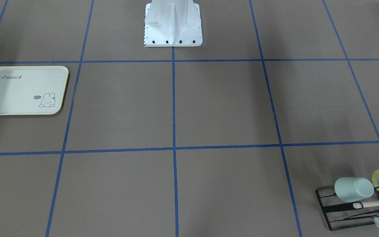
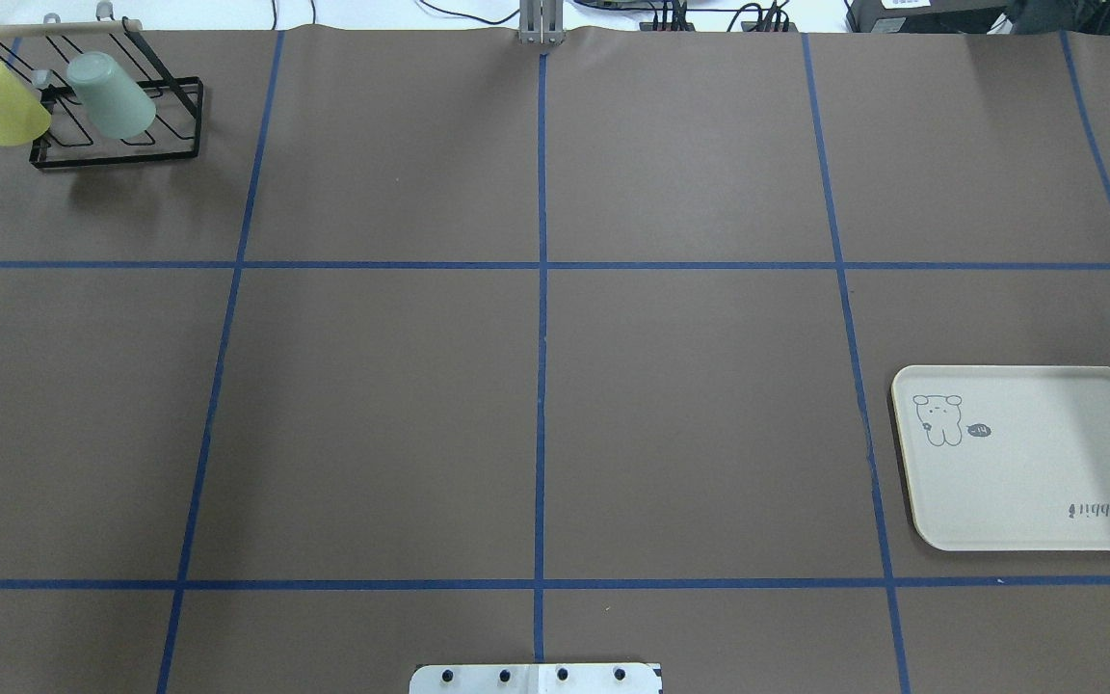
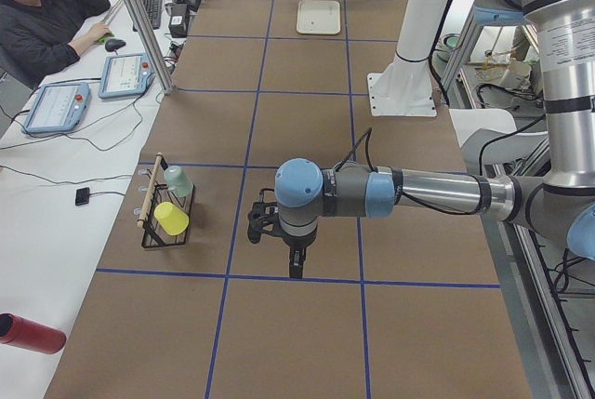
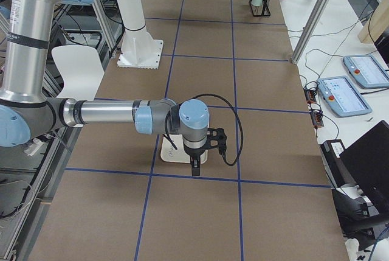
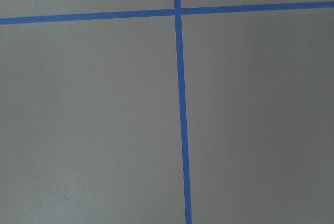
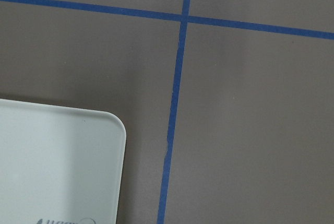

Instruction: Left arm grabs green cup and hands to right arm on tray

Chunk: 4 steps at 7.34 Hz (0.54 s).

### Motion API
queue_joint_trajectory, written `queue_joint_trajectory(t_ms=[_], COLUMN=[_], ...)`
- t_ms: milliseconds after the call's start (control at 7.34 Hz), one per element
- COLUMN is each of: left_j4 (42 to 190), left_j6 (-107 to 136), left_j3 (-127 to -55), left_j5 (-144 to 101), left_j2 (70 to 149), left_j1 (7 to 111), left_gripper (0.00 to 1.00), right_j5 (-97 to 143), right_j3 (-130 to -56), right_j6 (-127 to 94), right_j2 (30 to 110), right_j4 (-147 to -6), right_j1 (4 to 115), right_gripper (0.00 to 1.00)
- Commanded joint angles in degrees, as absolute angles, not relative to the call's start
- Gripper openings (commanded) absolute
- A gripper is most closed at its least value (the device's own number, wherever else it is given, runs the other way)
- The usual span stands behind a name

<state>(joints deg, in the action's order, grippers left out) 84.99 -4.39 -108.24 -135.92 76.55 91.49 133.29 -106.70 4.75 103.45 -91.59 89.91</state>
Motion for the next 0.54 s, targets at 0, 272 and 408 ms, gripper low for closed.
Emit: queue_joint_trajectory(t_ms=[0, 272, 408], left_j4=[85.08, 84.99, 85.16], left_j6=[-4.39, -4.39, -5.53], left_j3=[-108.02, -108.54, -108.63], left_j5=[-135.88, -135.97, -135.36], left_j2=[76.55, 77.16, 78.47], left_j1=[91.49, 91.49, 91.49], left_gripper=[1.0, 1.0, 1.0], right_j5=[133.33, 133.33, 133.33], right_j3=[-106.7, -106.7, -106.7], right_j6=[4.75, 4.75, 4.75], right_j2=[103.45, 103.36, 102.92], right_j4=[-91.58, -91.58, -91.67], right_j1=[89.91, 89.91, 89.74], right_gripper=[1.0, 1.0, 1.0])
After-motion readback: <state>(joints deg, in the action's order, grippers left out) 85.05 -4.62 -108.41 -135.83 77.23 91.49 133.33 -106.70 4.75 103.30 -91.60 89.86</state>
